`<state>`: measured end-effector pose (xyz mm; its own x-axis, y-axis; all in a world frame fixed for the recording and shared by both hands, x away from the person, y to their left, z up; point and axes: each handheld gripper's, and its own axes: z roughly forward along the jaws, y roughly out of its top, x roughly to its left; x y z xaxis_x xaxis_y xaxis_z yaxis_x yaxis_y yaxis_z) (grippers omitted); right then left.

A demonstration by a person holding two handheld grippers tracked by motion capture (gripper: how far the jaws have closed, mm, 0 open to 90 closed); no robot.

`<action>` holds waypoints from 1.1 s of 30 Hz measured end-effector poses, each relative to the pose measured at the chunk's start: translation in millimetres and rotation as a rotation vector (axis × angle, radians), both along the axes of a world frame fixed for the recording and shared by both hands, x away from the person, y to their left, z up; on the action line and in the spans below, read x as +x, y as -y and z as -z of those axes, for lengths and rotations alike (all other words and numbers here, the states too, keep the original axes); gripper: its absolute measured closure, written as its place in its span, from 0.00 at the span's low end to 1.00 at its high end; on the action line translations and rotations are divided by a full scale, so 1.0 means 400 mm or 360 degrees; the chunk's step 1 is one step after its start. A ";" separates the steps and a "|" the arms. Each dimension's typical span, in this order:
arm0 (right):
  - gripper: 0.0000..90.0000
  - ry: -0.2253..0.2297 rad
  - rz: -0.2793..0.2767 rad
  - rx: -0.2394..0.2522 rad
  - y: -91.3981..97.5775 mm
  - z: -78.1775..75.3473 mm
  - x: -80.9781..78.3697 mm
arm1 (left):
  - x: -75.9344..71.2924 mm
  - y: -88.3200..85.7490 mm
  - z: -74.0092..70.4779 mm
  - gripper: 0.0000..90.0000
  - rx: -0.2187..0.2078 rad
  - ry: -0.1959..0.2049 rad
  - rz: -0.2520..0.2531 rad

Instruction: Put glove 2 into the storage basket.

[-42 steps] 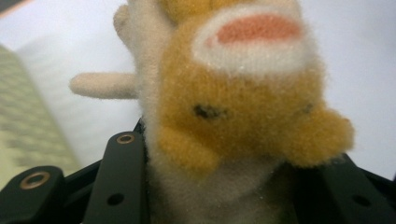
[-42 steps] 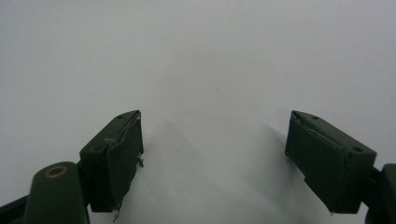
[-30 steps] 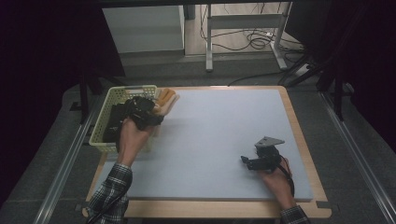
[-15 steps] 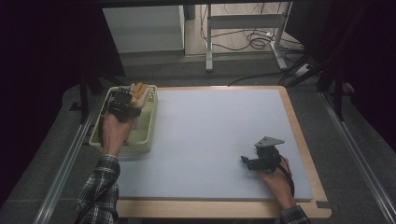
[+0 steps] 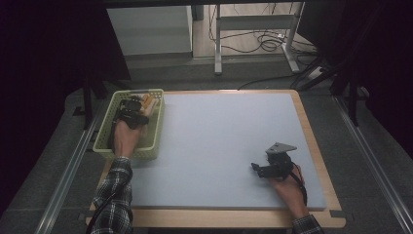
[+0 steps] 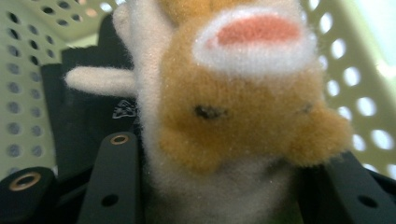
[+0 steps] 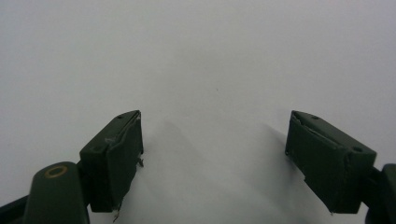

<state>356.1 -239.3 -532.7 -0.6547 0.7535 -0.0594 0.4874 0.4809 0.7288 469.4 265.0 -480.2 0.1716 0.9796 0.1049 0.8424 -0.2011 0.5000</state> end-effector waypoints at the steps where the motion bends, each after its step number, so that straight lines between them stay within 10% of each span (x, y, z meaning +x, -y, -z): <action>1: 0.21 0.0000 0.0000 0.0001 0.000 0.000 0.000 | 0.005 0.002 0.007 0.55 0.0009 -0.0014 0.0010; 14: 0.21 0.0000 -0.0001 0.0001 0.000 0.000 0.000 | 0.047 0.047 0.061 0.50 0.0090 -0.0199 0.0078; 21: 0.21 -0.0001 0.0000 0.0000 0.000 0.000 0.000 | 0.042 0.011 0.064 0.23 0.0025 -0.0222 0.0050; 25: 0.21 0.0000 0.0000 -0.0001 0.000 0.000 0.000 | 0.026 -0.018 0.032 0.07 -0.0125 -0.0169 0.0070; 33: 0.21 0.0000 0.0000 -0.0002 0.000 0.000 0.000 | -0.028 -0.069 -0.072 0.16 -0.0306 0.0110 0.0128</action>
